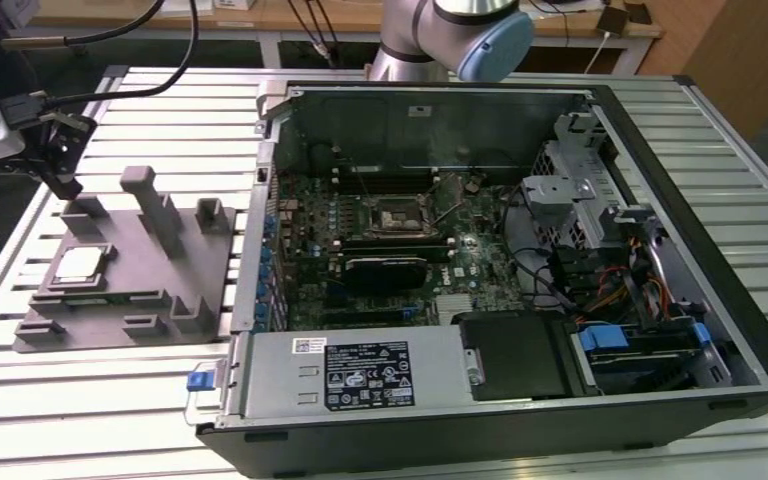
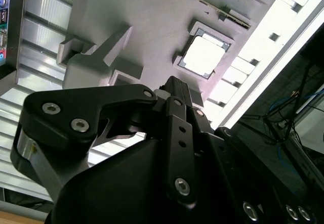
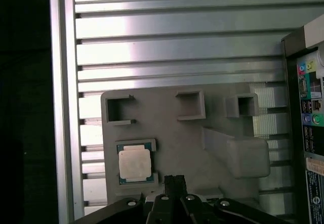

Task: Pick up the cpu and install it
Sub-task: 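Pick up the cpu and move it towards the insertion slot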

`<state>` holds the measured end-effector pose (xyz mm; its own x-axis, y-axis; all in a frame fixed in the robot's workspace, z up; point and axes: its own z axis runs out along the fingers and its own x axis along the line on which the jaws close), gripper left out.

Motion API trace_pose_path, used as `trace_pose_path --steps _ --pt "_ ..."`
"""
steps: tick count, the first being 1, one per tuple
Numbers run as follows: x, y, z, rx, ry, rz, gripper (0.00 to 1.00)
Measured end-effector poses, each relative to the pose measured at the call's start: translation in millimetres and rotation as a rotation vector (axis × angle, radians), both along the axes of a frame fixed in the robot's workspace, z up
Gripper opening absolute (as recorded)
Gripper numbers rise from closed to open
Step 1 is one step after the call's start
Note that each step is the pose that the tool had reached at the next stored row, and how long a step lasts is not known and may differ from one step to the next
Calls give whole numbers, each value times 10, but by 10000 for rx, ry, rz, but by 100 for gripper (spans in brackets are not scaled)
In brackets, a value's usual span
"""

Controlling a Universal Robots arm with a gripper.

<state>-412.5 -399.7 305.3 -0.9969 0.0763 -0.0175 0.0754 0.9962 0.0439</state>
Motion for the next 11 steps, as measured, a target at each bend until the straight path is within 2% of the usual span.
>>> trace_pose_path --steps 11 --pt "-144 -7 -89 0 -1 0 11"
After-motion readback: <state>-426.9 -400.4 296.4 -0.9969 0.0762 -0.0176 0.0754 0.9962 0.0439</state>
